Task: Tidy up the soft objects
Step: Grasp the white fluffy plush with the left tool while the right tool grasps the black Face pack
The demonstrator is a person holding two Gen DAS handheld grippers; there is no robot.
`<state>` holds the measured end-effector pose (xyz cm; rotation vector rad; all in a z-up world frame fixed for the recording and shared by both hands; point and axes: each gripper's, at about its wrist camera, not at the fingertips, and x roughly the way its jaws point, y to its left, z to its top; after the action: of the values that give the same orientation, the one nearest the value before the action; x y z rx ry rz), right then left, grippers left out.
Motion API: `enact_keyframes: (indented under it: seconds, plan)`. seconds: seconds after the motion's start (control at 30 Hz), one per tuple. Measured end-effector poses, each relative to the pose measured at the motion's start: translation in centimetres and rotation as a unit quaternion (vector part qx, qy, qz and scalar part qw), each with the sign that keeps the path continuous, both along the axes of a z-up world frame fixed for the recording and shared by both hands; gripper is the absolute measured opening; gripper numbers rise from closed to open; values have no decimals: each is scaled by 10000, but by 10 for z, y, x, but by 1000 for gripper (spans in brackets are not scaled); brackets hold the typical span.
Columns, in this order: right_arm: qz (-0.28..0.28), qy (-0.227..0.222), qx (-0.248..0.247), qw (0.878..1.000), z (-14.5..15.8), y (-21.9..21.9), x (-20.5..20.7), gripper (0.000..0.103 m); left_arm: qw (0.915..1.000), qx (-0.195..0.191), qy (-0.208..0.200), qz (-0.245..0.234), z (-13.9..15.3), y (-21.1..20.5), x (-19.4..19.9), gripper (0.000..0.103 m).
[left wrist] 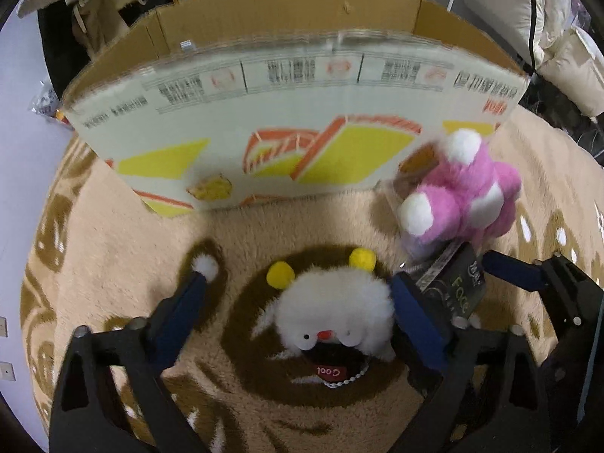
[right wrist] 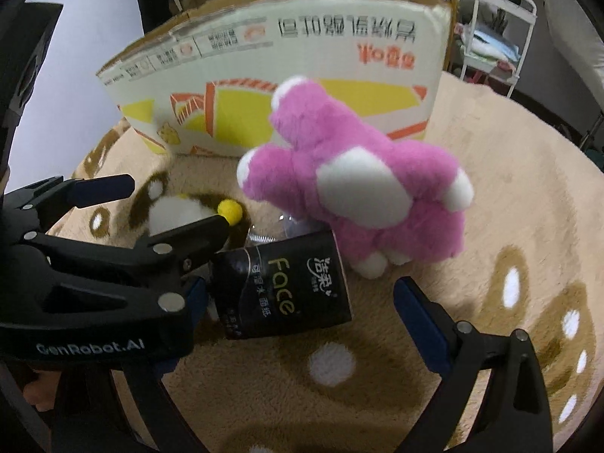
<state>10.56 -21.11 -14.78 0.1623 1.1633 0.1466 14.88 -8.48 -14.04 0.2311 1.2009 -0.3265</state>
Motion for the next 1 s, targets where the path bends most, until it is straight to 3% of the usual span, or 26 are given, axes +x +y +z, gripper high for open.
enact_keyframes:
  seconds: [0.13, 0.33, 0.43, 0.57, 0.73, 1.0]
  plan:
    - [53, 78, -109, 9999, -4, 4, 0, 88, 9987, -68, 489, 101, -17, 3, 5, 69]
    - [53, 121, -101, 9999, -1, 3, -3, 82, 9988, -152, 401, 249, -15, 5, 2, 52]
    - [93, 123, -54, 9999, 1, 5, -6, 73, 9987, -168, 399, 267, -15, 10, 3, 41]
    - [159, 161, -17, 9997, 2, 8, -9, 72, 9980, -265, 466, 330, -15, 20, 3, 28]
    - [181, 143, -61, 9997, 2, 11, -11, 72, 9967, -444, 553, 389, -12, 37, -2, 26]
    - [253, 164, -236, 9993, 2, 18, -18, 72, 9898, -795, 975, 663, -14, 69, -2, 32]
